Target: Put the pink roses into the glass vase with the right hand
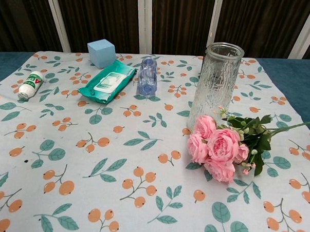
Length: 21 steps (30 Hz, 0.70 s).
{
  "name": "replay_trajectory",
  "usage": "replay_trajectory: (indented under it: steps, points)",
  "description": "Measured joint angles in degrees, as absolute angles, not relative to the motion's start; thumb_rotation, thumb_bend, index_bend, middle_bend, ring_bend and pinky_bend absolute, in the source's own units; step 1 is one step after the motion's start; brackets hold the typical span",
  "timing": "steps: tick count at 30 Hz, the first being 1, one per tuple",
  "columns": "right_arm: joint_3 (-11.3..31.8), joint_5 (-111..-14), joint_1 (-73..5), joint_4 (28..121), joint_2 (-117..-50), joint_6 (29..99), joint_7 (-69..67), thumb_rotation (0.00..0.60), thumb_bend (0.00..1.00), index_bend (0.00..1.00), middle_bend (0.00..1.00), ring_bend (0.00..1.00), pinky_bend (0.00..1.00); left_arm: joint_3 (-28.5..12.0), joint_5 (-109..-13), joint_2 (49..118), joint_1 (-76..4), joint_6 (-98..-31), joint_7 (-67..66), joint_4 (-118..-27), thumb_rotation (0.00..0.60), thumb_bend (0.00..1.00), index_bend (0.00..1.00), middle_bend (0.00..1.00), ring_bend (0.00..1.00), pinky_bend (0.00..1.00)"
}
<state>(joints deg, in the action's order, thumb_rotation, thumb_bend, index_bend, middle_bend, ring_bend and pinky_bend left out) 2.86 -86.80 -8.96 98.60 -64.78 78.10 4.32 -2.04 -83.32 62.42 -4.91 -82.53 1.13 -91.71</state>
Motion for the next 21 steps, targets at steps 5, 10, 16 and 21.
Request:
replay_trajectory:
  steps: [5,10,16,21]
  points:
    - [2.99,-86.00,-12.44,101.29,-65.10,71.48,2.71,0.600,0.37,0.00,0.00,0.00,0.03,-1.91,-83.68,62.43,-5.18,-82.18,1.10,-91.92,0.600,0.00,0.00,0.00,0.00,0.00]
    - [3.79,-84.03,-16.02,103.00,-66.34,66.53,1.59,0.600,0.37,0.00,0.00,0.00,0.03,-1.91,-83.65,62.34,-5.26,-81.99,1.37,-91.96,0.600,0.00,0.00,0.00,0.00,0.00]
    - [4.29,-82.92,-18.55,102.51,-68.81,63.16,3.04,0.600,0.37,0.00,0.02,0.02,0.03,-1.90,-83.54,62.26,-5.27,-81.87,1.80,-91.75,0.600,0.00,0.00,0.00,0.00,0.00]
    - [4.84,-80.98,-20.82,101.40,-72.31,60.50,5.29,0.600,0.37,0.00,0.08,0.07,0.05,-1.95,-83.34,62.19,-5.27,-81.74,2.28,-91.57,0.600,0.00,0.00,0.00,0.00,0.00]
